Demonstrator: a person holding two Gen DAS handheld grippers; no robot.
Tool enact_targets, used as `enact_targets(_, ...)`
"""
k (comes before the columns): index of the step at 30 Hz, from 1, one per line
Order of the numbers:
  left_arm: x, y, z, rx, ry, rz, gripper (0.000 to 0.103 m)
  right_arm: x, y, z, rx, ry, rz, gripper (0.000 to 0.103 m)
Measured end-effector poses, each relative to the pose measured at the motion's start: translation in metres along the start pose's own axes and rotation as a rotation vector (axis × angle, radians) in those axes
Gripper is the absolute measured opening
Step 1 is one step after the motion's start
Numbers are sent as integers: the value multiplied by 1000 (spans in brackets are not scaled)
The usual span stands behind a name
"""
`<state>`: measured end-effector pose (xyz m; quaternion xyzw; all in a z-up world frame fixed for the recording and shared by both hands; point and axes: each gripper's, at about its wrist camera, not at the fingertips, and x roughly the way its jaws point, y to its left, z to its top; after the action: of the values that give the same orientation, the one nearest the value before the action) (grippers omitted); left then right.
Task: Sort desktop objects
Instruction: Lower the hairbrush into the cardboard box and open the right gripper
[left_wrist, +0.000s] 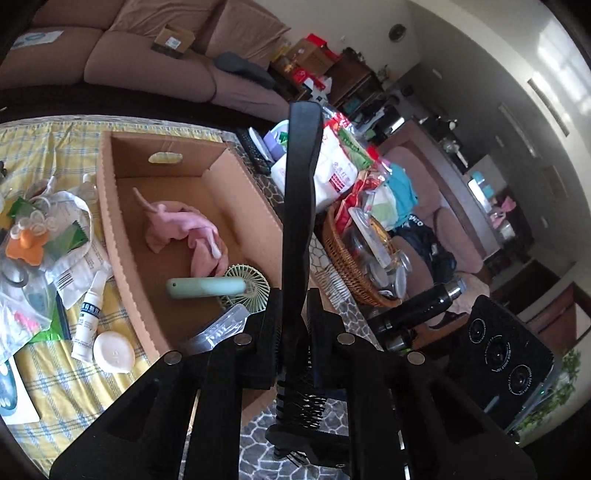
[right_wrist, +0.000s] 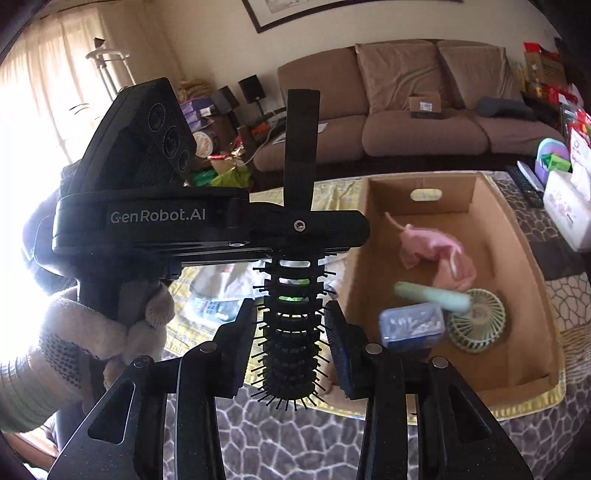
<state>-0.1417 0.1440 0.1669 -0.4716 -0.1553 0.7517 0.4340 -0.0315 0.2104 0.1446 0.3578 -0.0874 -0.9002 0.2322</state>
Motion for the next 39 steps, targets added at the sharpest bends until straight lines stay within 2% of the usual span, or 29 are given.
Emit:
enact_targets(4,24,0,8,12,41,78,12,4,-36,0,63,20,8,39)
enact_targets(7,25,17,5,7,46,142,12,22,-50,-3,99,38,38,39)
enact_targets(9,24,27,2,16,54,187,16,33,-52,-5,111,50,62,39)
enact_targets(10,24,30,2,25,63,207,22,36,-51,-6,113,60,61,39)
enact_targets(11,25,34,1,33,71,229,34,41,-50,-8,114,73,49,39)
enact_targets(13,22,36,-2,45,64,266,45,53,-50,-11,118,105,7,39)
enact_targets(17,11,41,-3,29,38,263,60,57,-57,-13,174,85,-4,42)
enact_targets(20,4,40,-1,26,31,258,61,55,-59,-12,191,86,-26,52)
enact_targets(25,-3,34,-2,22,20,249,65,49,-57,-9,173,95,-90,53)
enact_targets(27,-1,32,-3,24,37,247,65,54,-53,-10,123,139,-137,45)
enact_targets(30,11,31,-6,21,76,242,62,57,-54,-10,121,136,-138,43)
enact_targets(31,17,31,-7,17,92,242,58,58,-55,-8,120,137,-157,42)
enact_targets(32,23,31,-8,12,108,239,53,61,-56,-8,114,142,-181,33)
enact_targets(33,29,32,-8,7,120,239,52,62,-58,-7,114,134,-195,33)
enact_targets(36,37,33,-7,-11,116,260,52,61,-70,-5,217,95,-135,35)
enact_targets(39,35,33,-3,-13,99,248,52,65,-71,-6,266,125,-35,34)
